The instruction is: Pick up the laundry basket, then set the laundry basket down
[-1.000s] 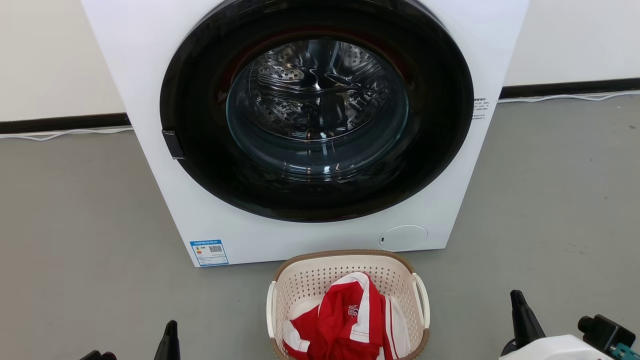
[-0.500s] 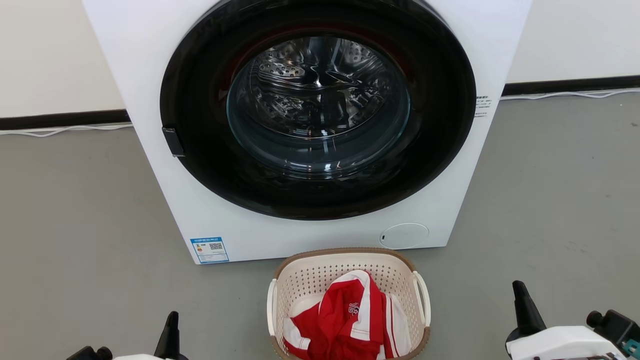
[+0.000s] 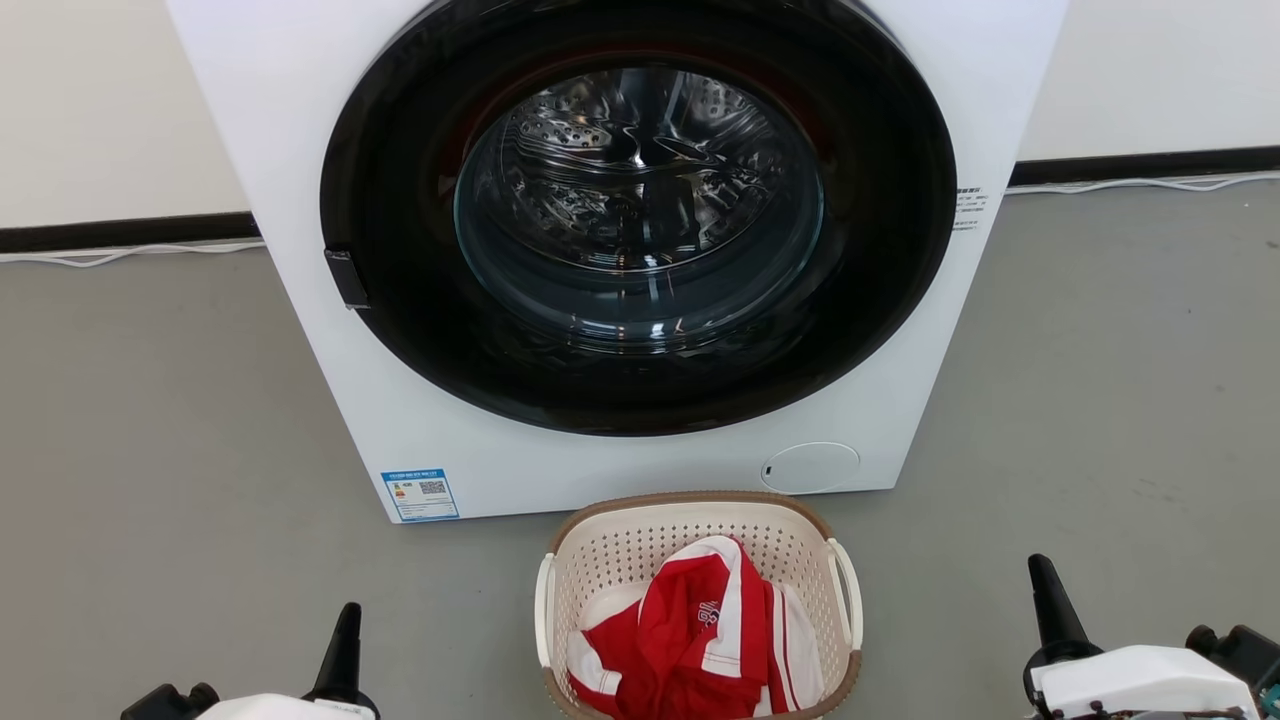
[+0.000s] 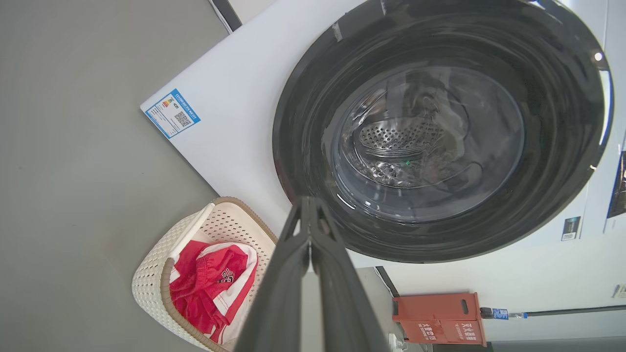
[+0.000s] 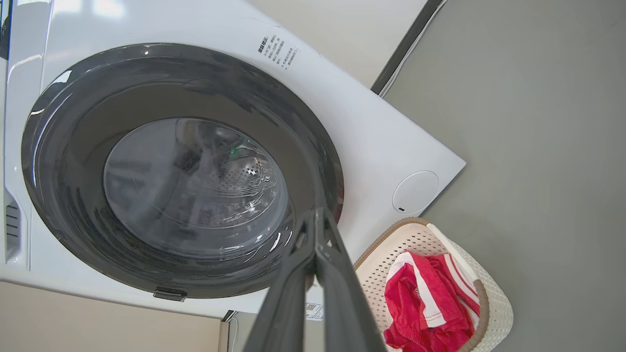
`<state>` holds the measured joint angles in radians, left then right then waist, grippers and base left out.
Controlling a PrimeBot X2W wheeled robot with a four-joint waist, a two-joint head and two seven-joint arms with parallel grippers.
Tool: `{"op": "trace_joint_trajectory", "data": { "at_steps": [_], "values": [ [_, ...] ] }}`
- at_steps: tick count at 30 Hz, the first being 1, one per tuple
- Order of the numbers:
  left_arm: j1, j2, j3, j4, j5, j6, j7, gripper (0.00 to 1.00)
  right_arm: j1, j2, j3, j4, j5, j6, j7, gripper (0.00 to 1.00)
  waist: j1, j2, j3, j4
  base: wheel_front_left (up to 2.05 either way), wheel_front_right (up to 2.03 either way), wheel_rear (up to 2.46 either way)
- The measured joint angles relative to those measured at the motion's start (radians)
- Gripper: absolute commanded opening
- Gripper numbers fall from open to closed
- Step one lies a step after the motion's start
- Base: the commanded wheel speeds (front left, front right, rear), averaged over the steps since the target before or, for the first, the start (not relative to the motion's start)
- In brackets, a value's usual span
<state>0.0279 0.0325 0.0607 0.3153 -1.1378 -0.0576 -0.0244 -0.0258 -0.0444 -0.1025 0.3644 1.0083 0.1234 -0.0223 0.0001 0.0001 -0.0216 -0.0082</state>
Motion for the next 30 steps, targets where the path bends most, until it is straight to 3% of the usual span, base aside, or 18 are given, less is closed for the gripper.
{"op": "trace_joint_trajectory", "data": {
  "at_steps": [30],
  "values": [
    [-0.052,0.003,0.013,-0.024,-0.300,-0.041,0.086,0.00,-0.022,0.000,-0.023,-0.058,0.382,0.000,0.083,0.00,0.0000,0.0000,0.016,0.005,0.00,0.00,0.00]
  ]
}}
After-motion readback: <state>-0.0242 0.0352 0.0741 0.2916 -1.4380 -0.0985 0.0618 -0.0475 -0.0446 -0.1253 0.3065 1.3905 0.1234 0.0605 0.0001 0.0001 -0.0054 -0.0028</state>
